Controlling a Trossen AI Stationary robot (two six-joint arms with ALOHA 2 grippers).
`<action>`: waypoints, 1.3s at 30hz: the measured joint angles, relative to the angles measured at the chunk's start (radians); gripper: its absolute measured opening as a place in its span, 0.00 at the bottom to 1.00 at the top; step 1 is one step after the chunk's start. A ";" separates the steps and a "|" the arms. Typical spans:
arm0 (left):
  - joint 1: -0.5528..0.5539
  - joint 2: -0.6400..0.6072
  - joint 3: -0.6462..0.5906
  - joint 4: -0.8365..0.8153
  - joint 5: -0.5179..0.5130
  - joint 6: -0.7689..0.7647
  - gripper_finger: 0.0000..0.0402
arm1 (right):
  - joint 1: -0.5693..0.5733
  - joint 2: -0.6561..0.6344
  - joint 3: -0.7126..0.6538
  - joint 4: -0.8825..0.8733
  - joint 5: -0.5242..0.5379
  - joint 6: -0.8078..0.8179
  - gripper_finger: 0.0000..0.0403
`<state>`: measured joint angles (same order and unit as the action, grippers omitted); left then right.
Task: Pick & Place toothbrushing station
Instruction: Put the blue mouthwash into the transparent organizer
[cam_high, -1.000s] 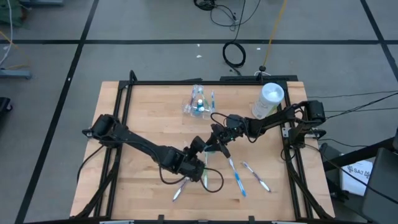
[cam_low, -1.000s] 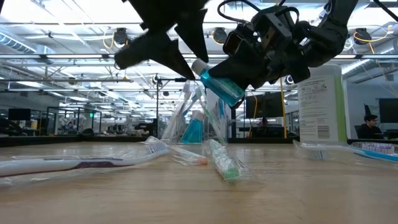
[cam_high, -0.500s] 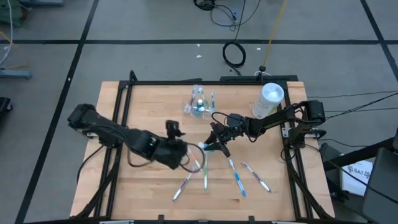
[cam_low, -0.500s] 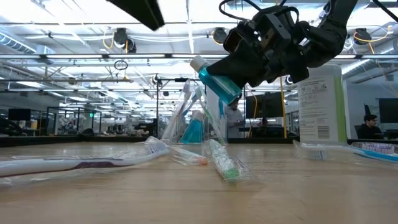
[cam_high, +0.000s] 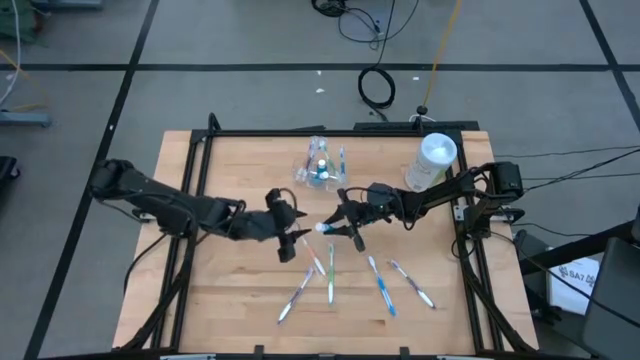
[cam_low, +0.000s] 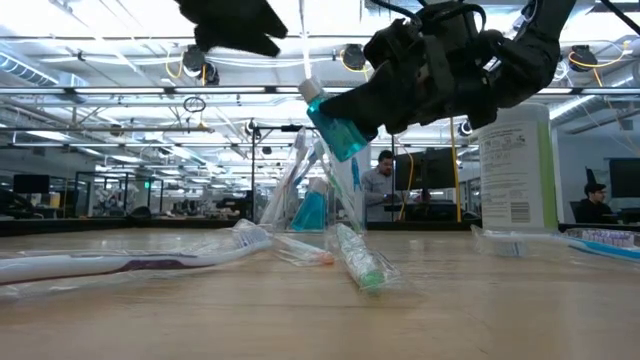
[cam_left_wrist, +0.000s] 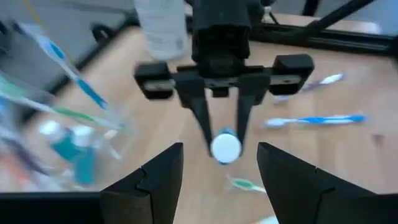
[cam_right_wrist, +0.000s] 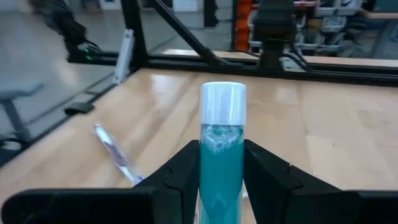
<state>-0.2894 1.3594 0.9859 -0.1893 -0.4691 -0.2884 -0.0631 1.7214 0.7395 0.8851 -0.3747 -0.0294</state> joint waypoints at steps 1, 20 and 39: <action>0.017 0.001 -0.001 0.001 0.046 -0.006 0.53 | 0.000 0.000 0.000 -0.008 0.006 -0.010 0.25; 0.106 0.144 -0.001 0.119 0.212 0.141 0.53 | 0.000 0.000 0.001 -0.020 0.007 -0.010 0.25; 0.134 0.159 -0.001 0.115 0.215 0.150 0.53 | 0.000 0.000 0.000 0.007 0.009 -0.011 0.25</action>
<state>-0.1555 1.5185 0.9852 -0.0745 -0.2543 -0.1387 -0.0635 1.7214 0.7397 0.8921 -0.3656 -0.0401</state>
